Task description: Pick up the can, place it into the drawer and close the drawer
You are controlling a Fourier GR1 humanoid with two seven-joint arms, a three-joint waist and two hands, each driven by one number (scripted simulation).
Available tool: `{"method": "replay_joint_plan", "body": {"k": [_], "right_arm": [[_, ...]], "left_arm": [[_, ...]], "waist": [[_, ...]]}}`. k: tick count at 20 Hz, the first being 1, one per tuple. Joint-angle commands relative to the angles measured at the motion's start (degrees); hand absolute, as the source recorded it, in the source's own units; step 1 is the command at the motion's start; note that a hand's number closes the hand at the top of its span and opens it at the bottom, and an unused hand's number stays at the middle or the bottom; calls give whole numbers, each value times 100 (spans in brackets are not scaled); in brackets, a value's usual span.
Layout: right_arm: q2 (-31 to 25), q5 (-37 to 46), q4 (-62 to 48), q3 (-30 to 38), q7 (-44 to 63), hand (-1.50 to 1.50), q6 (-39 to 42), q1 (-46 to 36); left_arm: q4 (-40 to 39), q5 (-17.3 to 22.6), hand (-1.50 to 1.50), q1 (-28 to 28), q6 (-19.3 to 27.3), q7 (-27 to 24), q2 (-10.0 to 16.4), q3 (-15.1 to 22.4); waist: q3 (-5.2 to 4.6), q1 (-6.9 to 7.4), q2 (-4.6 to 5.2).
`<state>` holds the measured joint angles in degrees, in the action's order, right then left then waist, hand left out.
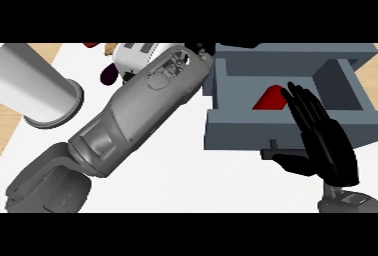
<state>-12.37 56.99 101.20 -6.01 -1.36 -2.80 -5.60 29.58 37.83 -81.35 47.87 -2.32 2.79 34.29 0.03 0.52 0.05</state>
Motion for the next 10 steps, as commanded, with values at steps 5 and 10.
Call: {"method": "replay_joint_plan", "body": {"k": [5, 10], "right_arm": [[468, 483, -1961, 146, -368, -150, -1310, -573], [284, 422, -2914, 574, -603, -150, -1566, -1126]], "left_arm": [[1053, -321, -150, 444, -93, 746, 761, 115], [1893, -427, -150, 912, -125, 1064, 1296, 172]], "waist": [[1, 117, -27], [2, 223, -32]]}}
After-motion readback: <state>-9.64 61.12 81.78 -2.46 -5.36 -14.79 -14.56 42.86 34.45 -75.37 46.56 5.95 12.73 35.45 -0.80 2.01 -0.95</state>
